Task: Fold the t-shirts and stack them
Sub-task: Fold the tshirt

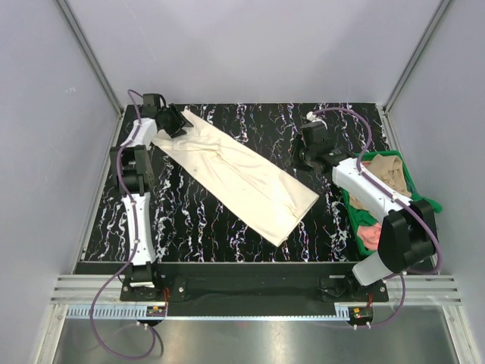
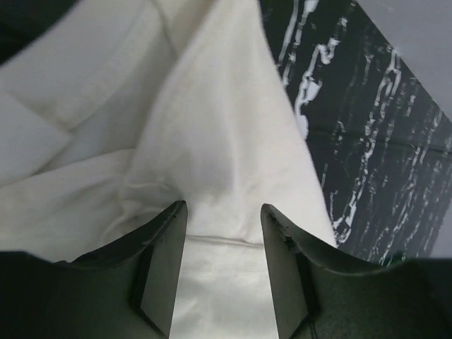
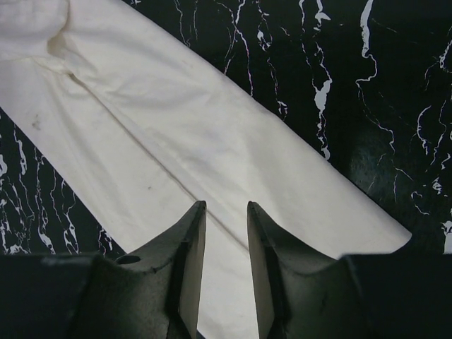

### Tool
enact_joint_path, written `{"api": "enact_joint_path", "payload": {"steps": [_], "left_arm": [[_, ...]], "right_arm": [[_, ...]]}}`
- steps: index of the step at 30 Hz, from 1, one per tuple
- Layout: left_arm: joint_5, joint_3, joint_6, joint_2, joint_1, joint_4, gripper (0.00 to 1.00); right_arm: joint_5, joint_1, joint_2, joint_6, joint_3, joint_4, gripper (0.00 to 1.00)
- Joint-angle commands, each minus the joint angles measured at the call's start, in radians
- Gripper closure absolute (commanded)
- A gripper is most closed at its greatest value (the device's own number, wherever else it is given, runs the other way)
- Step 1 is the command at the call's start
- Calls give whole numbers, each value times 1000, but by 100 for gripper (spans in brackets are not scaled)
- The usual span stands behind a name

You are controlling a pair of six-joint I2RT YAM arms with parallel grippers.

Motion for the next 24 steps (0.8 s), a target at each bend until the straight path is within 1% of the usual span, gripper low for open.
{"api": "enact_joint_path", "payload": {"steps": [1,2,3,4,5,6,7,8,9,10,11,12,14,15,16,17,18,19,20,22,24], "left_arm": [[118,-64,-6,-152,1,141,48],[115,-121,17,-186,-1,146,48],[103,-158,27,-267,-7,156,48],[63,-201,43,-310,-13,164,48],[39,-285,70,-354,-20,170,47],[-10,-325,80,-435,-37,173,47],[-20,-366,83,-473,-46,178,47],[-24,-444,86,-509,-57,184,47],[-35,-483,86,-572,-79,183,47],[-40,-524,80,-608,-103,184,48],[-46,-628,64,-643,-125,198,48],[-52,-679,63,-710,-181,224,49],[-92,-796,66,-761,-250,230,50],[-130,-828,70,-805,-320,230,53],[-153,-862,64,-827,-355,233,54],[-170,-932,37,-847,-385,241,56],[-179,-960,25,-878,-434,264,58],[-190,-983,12,-889,-457,265,64],[-198,-1017,-15,-896,-479,268,67],[-227,-1046,-35,-903,-548,282,72],[-248,-1062,-52,-869,-617,279,74]], "right_arm": [[0,-4,15,-29,30,5,63],[-14,-4,9,-26,23,6,62],[-18,-4,1,-26,16,8,62],[-26,-4,-14,-24,2,7,61],[-34,-4,-23,-19,-7,7,61],[-41,-4,-34,-18,-18,7,61],[-47,-4,-57,-12,-36,7,60],[-60,-4,-71,-12,-47,7,60],[-66,-4,-80,-7,-55,7,60],[-64,-4,-104,-4,-70,7,60],[-64,-4,-117,-4,-76,7,60],[-92,-4,-127,-4,-82,7,61],[-107,-7,-167,-4,-98,2,62],[-112,-7,-181,-4,-101,-1,63],[-116,-7,-212,-4,-107,-6,64],[-122,-7,-227,-6,-110,-12,64],[-124,-10,-245,-6,-115,-16,64],[-124,-10,-276,-4,-119,-20,64],[-123,-12,-290,-3,-122,-30,64],[-123,-12,-324,-4,-130,-38,64],[-124,-12,-336,-4,-135,-47,64]]}}
